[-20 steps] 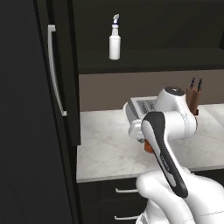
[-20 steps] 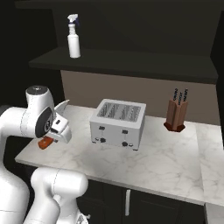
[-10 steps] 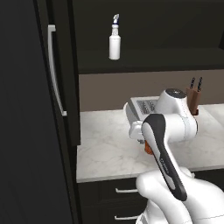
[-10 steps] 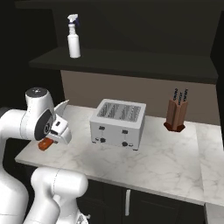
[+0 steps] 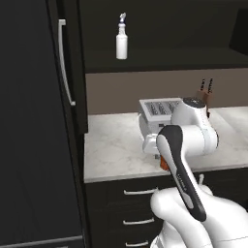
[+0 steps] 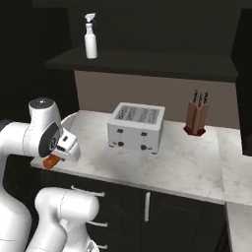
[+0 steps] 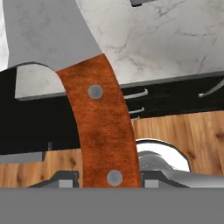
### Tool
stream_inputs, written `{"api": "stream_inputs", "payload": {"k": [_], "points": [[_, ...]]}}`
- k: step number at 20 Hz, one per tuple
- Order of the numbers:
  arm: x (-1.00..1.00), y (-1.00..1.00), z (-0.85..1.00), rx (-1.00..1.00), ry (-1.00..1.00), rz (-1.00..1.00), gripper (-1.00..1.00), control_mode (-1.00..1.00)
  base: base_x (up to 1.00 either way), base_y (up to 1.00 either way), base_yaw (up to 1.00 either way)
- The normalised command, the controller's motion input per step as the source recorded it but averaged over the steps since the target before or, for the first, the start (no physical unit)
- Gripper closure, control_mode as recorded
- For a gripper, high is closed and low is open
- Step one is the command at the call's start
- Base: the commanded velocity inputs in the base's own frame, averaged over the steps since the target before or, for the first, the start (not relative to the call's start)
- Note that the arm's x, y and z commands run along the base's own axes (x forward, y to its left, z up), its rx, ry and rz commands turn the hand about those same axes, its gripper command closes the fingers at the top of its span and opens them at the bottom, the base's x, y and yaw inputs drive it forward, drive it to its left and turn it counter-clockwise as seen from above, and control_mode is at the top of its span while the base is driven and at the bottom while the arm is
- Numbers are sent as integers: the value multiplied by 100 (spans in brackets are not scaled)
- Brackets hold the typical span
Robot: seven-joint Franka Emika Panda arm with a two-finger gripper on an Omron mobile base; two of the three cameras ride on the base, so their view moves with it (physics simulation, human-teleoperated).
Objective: Move the cutting board and knife to the sink. Then move spray from the cabinet to the counter.
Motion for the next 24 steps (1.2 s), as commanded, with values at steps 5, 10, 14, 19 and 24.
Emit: {"api": "stream_inputs", "payload": {"k": [5, 10, 14, 19, 24], "points": [[0, 0, 0, 0, 0, 0, 100, 100, -65, -2, -11], [0, 0, 0, 0, 0, 0, 100, 100, -51, -1, -51], [0, 0, 0, 0, 0, 0, 100, 100, -30, 4, -75], [0, 0, 0, 0, 0, 0, 100, 100, -29, 4, -78], [0, 0, 0, 0, 0, 0, 100, 100, -31, 1, -76]]}}
